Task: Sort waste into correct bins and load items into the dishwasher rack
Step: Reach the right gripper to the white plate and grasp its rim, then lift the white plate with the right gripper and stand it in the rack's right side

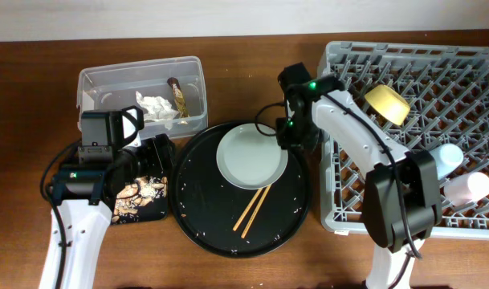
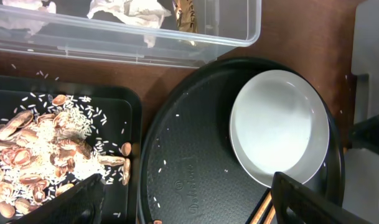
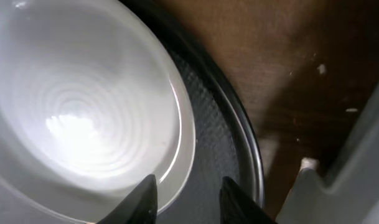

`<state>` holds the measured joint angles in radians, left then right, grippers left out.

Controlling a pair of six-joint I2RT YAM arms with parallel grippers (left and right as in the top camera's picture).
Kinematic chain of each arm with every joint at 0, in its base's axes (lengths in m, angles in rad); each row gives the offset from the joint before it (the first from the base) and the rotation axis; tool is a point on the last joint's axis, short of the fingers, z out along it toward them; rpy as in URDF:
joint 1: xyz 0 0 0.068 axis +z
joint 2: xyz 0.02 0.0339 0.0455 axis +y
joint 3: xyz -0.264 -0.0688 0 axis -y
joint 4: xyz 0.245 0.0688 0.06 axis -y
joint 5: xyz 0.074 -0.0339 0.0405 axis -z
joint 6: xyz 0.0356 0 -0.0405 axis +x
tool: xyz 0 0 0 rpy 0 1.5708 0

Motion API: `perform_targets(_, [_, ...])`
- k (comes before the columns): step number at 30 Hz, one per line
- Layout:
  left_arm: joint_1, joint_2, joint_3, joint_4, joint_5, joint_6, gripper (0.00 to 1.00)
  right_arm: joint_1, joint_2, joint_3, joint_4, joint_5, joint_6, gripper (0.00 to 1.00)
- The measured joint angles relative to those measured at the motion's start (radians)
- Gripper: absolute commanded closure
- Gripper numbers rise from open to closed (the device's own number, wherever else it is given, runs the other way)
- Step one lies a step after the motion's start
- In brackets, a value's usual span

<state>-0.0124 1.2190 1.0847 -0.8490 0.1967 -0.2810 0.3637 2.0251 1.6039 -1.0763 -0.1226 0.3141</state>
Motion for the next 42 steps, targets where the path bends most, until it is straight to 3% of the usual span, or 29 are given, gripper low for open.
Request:
perform_targets(2, [0.000, 0.000, 0.000, 0.000, 0.000, 0.000, 0.15, 0.000, 0.001, -0.059, 0.056, -0.020, 0.003, 0.67])
perform_targets(8, [0.000, 0.000, 0.000, 0.000, -0.001, 0.000, 0.16, 0.000, 0.008, -0.176, 0.135, -0.055, 0.028, 0.96])
perform_targets(14, [0.000, 0.000, 0.000, 0.000, -0.003, 0.000, 0.15, -0.005, 0.007, -0.122, 0.085, -0.052, 0.030, 0.96])
perform_targets(20, [0.000, 0.000, 0.000, 0.000, -0.003, 0.000, 0.15, -0.083, -0.053, 0.138, -0.082, 0.079, -0.018, 0.96])
perform_targets(27, [0.000, 0.000, 0.000, 0.000, -0.008, 0.000, 0.15, -0.281, -0.148, 0.415, -0.037, 0.450, -0.153, 0.96])
perform_targets(33, [0.000, 0.000, 0.000, 0.001, -0.019, 0.000, 0.15, -0.457, -0.148, 0.436, 0.086, 0.854, -0.200, 0.96])
perform_targets(42, [0.000, 0.000, 0.000, 0.000, -0.022, 0.000, 0.15, -0.623, -0.098, 0.436, 0.147, 0.991, -0.222, 0.96])
